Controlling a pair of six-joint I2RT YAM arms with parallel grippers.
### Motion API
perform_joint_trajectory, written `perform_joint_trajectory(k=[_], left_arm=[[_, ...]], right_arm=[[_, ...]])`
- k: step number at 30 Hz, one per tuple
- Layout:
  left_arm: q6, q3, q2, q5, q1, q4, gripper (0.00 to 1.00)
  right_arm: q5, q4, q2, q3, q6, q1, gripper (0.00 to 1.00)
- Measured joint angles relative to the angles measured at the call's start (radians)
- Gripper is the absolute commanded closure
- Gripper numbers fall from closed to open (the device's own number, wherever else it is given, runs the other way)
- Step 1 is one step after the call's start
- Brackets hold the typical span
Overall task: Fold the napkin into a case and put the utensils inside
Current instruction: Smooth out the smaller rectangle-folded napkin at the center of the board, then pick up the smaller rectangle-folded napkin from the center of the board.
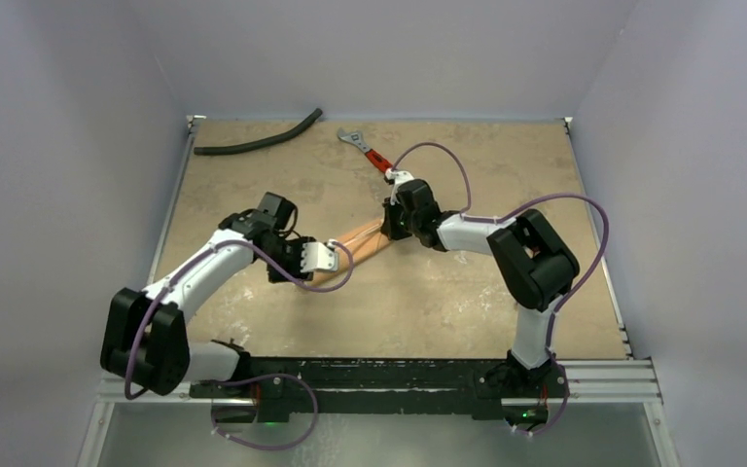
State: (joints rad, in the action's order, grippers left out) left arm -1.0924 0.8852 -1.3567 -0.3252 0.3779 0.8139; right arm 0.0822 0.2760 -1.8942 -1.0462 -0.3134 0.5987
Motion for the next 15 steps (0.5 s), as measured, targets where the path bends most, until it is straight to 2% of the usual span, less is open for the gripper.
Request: perform_joint_trajectory(k=[4, 7, 9, 10, 11, 15], left_arm=[[-0.125, -0.034, 0.071, 0.016, -0.016, 0.026, 0.55], [-0.160, -0.096, 0.098, 0.019, -0.016, -0.003, 0.55], [-0.168, -0.155, 0.111, 0.026, -0.016, -0.056, 0.53], [-0.177, -0.190, 0.122, 0.029, -0.016, -0.087, 0.45], [-0.188, -0.225, 0.135, 0.032, -0.016, -0.118, 0.43], [-0.242, -0.326, 0.201, 0.040, -0.016, -0.224, 0.43]], right_arm=[[-0.022, -0.009, -0.004, -0.010, 0.000, 0.005, 1.00], [-0.032, -0.011, -0.006, -0.011, 0.000, 0.011, 1.00], [-0.039, -0.015, -0.010, -0.017, 0.000, 0.014, 1.00], [-0.040, -0.018, -0.011, -0.020, 0.000, 0.016, 1.00], [-0.040, -0.018, -0.012, -0.021, 0.000, 0.016, 1.00], [-0.040, -0.024, -0.013, -0.025, 0.000, 0.017, 1.00]])
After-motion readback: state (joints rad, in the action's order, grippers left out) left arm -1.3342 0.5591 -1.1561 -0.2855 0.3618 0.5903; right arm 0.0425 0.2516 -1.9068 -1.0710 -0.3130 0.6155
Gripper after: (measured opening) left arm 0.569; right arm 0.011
